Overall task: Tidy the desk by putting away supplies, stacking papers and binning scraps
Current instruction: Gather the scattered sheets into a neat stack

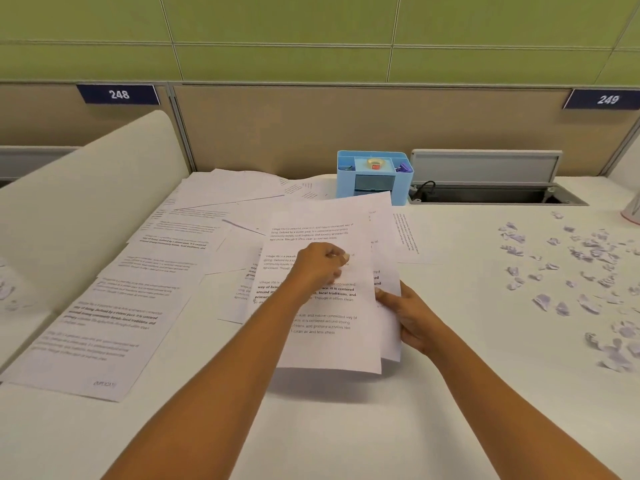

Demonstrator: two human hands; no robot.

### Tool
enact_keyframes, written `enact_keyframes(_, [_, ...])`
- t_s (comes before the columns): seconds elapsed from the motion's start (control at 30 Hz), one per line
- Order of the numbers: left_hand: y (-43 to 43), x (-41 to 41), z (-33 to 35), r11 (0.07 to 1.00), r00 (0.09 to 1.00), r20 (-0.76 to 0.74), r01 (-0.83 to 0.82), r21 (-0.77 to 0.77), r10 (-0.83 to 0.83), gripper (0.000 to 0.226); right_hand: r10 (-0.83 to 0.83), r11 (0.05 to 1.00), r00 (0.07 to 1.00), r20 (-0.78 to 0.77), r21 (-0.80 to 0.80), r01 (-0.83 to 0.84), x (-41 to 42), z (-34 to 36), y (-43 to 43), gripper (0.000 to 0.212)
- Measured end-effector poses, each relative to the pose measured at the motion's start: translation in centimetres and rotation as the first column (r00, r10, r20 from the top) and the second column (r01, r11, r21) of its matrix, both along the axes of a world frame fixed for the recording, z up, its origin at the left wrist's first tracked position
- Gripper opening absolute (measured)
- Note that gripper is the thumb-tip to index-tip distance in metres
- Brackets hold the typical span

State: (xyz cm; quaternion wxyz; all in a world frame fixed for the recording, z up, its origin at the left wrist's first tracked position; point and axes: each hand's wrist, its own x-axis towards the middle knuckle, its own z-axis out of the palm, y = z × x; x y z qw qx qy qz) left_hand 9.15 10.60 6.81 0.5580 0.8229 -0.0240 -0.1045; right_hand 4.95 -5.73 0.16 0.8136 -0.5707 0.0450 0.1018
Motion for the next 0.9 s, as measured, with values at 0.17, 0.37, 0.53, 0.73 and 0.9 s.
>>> enact_keyframes(0.17, [1.9, 0.2, -0.7, 0.995, 0.987, 0.155, -0.064, 0.077, 0.051, 0.019, -0.037, 0.998, 0.998, -0.043, 0.056, 0.039, 0.0, -0.5, 0.1, 0.03])
enact_keyframes(0.37, [6.7, 1.2, -2.7, 0.882, 0.901, 0.181, -0.426, 0.202, 0.394, 0.049, -0.057, 0.992, 0.997, -0.054, 0.107, 0.062, 0.0, -0.2, 0.1, 0.024])
enact_keyframes(0.53, [9.7, 1.3, -3.6, 0.908, 0.9, -0.134, -0.42, -0.009, 0.415, 0.07, -0.054, 0.992, 0.996, -0.073, 0.106, 0.061, -0.1, -0.1, 0.4, 0.031])
enact_keyframes(0.73, [9.6, 0.0, -4.2, 0.871, 0.929, -0.361, -0.242, -0.428, 0.081, 0.025, 0.06, 0.997, 0.993, -0.099, 0.05, -0.055, -0.4, 0.5, 0.6, 0.038])
enact_keyframes(0.9, [8.4, -0.3, -4.7, 0.857, 0.95, -0.282, -0.256, -0.447, 0.137, 0.03, 0.155, 0.988, 0.982, -0.104, -0.007, -0.157, -0.6, 0.7, 0.7, 0.039])
